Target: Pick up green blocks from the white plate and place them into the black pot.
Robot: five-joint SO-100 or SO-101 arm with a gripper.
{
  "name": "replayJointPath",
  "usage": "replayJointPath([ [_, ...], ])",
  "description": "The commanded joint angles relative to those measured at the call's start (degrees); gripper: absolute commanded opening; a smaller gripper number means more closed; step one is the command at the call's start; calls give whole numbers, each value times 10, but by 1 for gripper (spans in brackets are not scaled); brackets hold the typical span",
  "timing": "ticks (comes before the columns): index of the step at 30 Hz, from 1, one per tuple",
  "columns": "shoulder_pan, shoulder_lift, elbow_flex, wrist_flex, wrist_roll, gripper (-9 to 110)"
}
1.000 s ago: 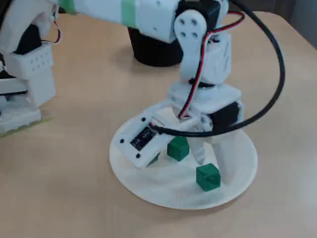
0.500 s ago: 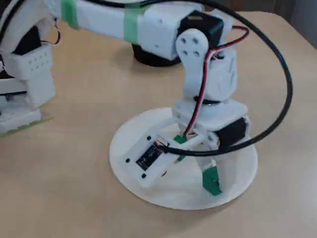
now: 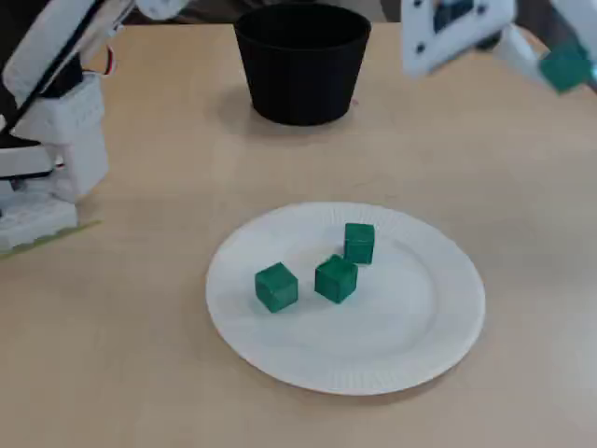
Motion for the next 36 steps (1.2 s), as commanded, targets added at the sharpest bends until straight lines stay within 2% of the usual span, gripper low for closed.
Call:
replayJointPath([
  [1, -125, 88, 33, 20, -52, -2],
  [3, -199, 126, 82, 19, -65, -2],
  [9, -398, 85, 0, 18, -82, -3],
  [11, -432, 135, 93, 21, -84, -3],
  [15, -456, 313, 409, 17, -69, -3],
  [21, -481, 351, 560, 16, -74, -3],
  [26, -504, 361, 635, 16, -72, -3],
  [36, -529, 331, 644, 11, -72, -2],
])
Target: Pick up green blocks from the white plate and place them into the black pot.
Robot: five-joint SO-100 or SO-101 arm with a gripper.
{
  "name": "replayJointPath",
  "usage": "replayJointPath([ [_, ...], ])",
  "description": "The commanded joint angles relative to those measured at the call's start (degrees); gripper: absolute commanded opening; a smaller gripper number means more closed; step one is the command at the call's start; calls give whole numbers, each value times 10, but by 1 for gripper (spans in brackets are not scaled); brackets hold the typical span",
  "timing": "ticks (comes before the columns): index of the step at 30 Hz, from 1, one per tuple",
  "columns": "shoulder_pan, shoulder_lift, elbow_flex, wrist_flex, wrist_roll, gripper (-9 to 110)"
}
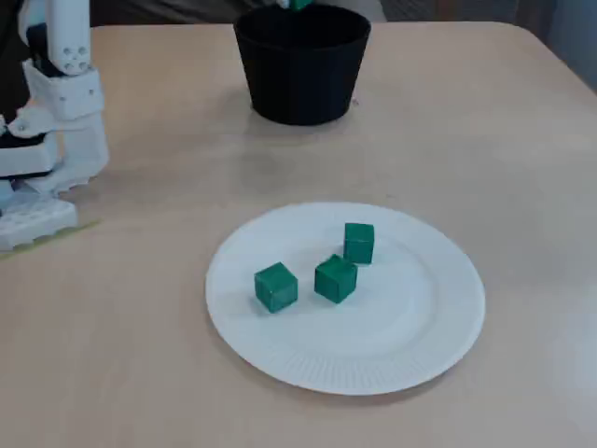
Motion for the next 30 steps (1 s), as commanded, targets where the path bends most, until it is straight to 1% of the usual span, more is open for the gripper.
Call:
replayJointPath([
  [1, -6, 4, -2, -6, 11, -2],
  [2, -9, 4, -2, -6, 6, 3],
  [4, -18, 14, -1, -6, -27, 24],
  [5, -21, 19, -1, -7, -31, 28],
  [9, -19, 27, -1, -8, -24, 31],
  [13, -12, 30, 1, -8, -25, 30],
  [14, -10, 30, 1, -8, -23, 26],
  [15, -4, 30, 1, -9, -15, 19],
  [16, 5, 30, 1, -11, 1, 7],
  [17, 21, 31, 1, -10, 14, -2],
  [19, 62, 50, 2, -7, 2, -2],
  [21, 125, 84, 3, -7, -10, -2],
  [24, 258, 142, 27, -5, -21, -2],
  [28, 467, 200, 130, -4, -74, -2],
  [30, 546, 226, 214, -30, -120, -2],
])
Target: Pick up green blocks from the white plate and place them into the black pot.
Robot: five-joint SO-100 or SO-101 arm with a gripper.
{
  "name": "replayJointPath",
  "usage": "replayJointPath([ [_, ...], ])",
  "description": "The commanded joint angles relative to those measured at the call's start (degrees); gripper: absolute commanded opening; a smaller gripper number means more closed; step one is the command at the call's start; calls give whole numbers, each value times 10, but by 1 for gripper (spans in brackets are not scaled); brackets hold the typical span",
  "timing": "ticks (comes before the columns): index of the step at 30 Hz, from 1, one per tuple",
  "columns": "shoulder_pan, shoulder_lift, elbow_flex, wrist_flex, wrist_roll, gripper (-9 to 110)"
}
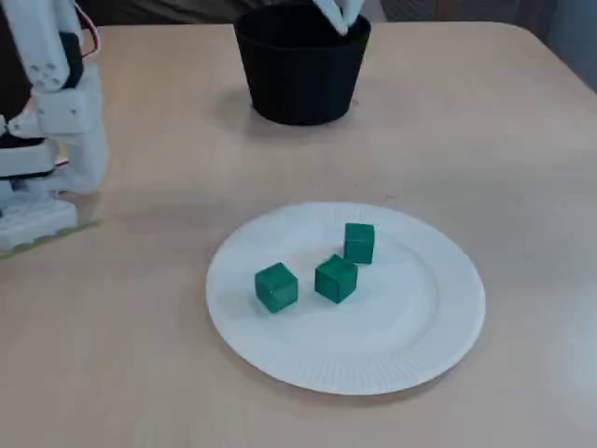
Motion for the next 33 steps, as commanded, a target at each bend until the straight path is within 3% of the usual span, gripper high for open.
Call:
replayJointPath([
  [1, 142, 97, 150, -74, -54, -2],
  [4, 174, 302, 413, -301, -35, -2],
  [5, 171, 320, 449, -323, -34, -2],
  [16, 117, 134, 459, -349, -24, -2],
  [26, 140, 76, 384, -271, -38, 23],
  [33, 145, -18, 299, -202, -62, 34],
])
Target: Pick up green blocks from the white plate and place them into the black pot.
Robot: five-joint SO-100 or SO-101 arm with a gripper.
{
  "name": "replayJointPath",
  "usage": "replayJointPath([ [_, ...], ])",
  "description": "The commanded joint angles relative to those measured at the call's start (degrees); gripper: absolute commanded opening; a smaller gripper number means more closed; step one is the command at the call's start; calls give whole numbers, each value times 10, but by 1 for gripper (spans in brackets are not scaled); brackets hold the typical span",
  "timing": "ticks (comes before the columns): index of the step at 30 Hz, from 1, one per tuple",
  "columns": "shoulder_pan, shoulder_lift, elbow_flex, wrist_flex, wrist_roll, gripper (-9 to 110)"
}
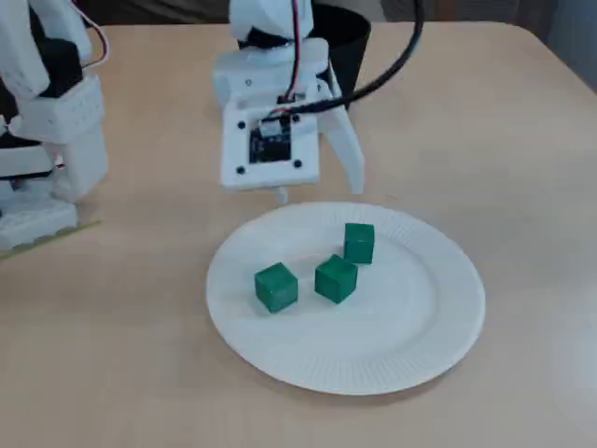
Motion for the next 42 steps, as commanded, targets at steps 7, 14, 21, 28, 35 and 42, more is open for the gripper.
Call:
replayJointPath([
  [7, -8, -114, -133, 38, -25, 40],
  [14, -18, -200, -199, 32, -25, 38],
  [21, -25, -279, -273, 29, -21, 37],
  [28, -22, -331, -316, 13, -4, 28],
  [35, -18, -338, -320, -10, 51, -2],
  [42, -15, -265, -322, -30, 42, -2],
])
